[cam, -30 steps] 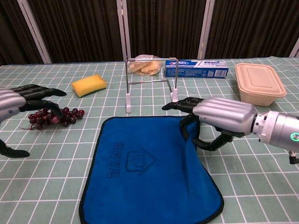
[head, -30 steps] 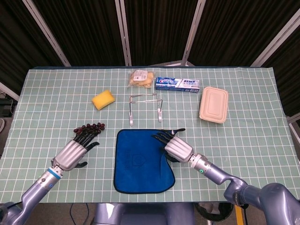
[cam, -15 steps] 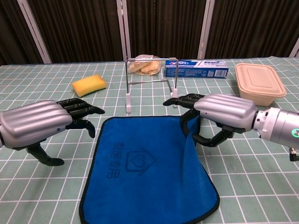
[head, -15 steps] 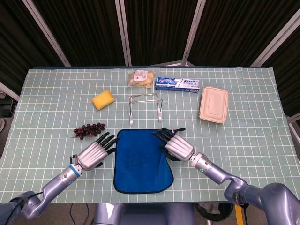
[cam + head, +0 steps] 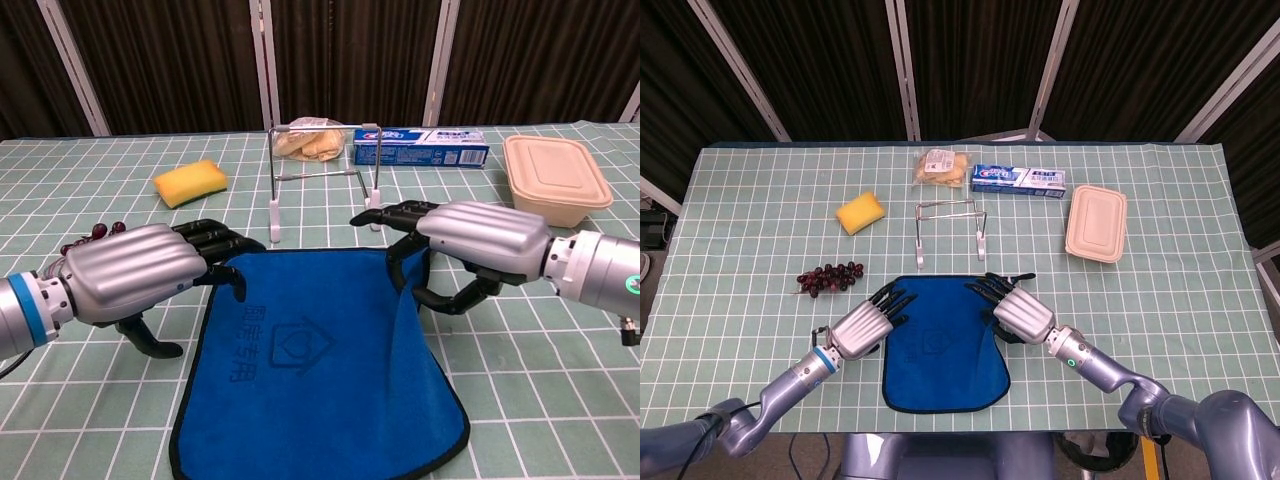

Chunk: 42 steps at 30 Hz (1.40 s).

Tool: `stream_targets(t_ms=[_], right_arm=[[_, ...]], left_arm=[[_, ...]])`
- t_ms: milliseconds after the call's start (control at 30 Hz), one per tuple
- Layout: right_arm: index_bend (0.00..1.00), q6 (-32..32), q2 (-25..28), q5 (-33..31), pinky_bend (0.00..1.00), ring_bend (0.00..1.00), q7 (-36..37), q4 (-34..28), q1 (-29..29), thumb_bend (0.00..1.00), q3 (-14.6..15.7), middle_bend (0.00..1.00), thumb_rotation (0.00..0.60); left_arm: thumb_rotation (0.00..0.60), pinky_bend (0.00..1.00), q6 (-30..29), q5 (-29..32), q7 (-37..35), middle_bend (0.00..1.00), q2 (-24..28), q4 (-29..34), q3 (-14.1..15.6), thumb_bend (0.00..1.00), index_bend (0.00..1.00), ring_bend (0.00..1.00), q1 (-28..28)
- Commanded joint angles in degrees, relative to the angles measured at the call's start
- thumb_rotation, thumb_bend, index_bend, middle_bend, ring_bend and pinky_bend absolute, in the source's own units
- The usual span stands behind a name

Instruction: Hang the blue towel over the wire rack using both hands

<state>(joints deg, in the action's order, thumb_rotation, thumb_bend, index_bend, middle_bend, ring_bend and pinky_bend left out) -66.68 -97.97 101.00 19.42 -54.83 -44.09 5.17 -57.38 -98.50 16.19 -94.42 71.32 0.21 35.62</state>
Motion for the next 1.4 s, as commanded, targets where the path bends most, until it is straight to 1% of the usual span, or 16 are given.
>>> stream_targets(t_ms=[33, 367, 600, 833, 900, 1067, 1167, 1333, 1400], right_arm=[[0.62, -0.1, 0.0, 0.0, 0.0, 0.0, 0.1, 0.1, 0.0, 0.54, 0.0, 0.0, 0.6], [0.63, -0.4, -0.4, 0.1, 0.0, 0.0, 0.6, 0.6, 0.1, 0.54, 0.0, 0.0, 0.6], [0.63, -0.5, -0.4, 0.3, 0.0, 0.0, 0.5, 0.3, -0.1, 0.54, 0.1, 0.0, 0.6], [0.64, -0.5, -0.1, 0.2, 0.0, 0.0, -0.2, -0.4, 0.0, 0.54, 0.0, 0.0, 0.6], [0.64, -0.4, 0.0, 0.2, 0.0, 0.0, -0.5, -0.6, 0.0, 0.54, 0.0, 0.0, 0.6], [0.64, -0.4, 0.2, 0.2, 0.0, 0.0, -1.0, -1.1, 0.0, 0.55, 0.0, 0.0, 0.6], [0.64, -0.6, 0.4, 0.3, 0.0, 0.0, -1.1, -1.5, 0.0, 0.56, 0.0, 0.0, 0.6], [0.64, -1.4, 0.6, 0.5, 0.0, 0.0, -1.2, -2.0, 0.3, 0.56, 0.1, 0.0, 0.6], [0.65, -1.8, 1.0, 0.5, 0.0, 0.0, -1.5, -2.5, 0.4, 0.56, 0.0, 0.0, 0.6]], left_arm=[[0.6, 0.0, 0.2, 0.5, 0.7, 0.0, -0.9, -0.5, -0.1, 0.2, 0.3, 0.0, 0.5], [0.6, 0.0, 1.2, 1.5, 1.7, 0.0, -3.2, -1.6, 0.0, 0.2, 0.31, 0.0, 2.0], [0.6, 0.0, 1.3, 2.0, 2.5, 0.0, -4.2, -1.4, 0.0, 0.21, 0.32, 0.0, 2.8], [0.6, 0.0, 1.7, 2.9, 3.4, 0.0, -4.2, -0.6, 0.3, 0.33, 0.34, 0.0, 3.2], [0.6, 0.0, 1.7, 3.2, 3.5, 0.0, -4.2, -0.6, 0.3, 0.34, 0.34, 0.0, 3.3], [0.6, 0.0, 1.8, 4.1, 3.7, 0.0, -4.5, -0.6, 0.3, 0.39, 0.43, 0.0, 3.3], [0.6, 0.0, 1.9, 4.8, 3.1, 0.0, -4.9, -0.7, 0.2, 0.41, 0.5, 0.0, 3.3], [0.6, 0.0, 1.2, 5.5, 2.2, 0.0, -5.5, -0.8, 0.1, 0.42, 0.61, 0.0, 3.1], [0.6, 0.0, 0.7, 5.8, 2.0, 0.0, -5.5, -0.5, -0.1, 0.42, 0.63, 0.0, 2.9]])
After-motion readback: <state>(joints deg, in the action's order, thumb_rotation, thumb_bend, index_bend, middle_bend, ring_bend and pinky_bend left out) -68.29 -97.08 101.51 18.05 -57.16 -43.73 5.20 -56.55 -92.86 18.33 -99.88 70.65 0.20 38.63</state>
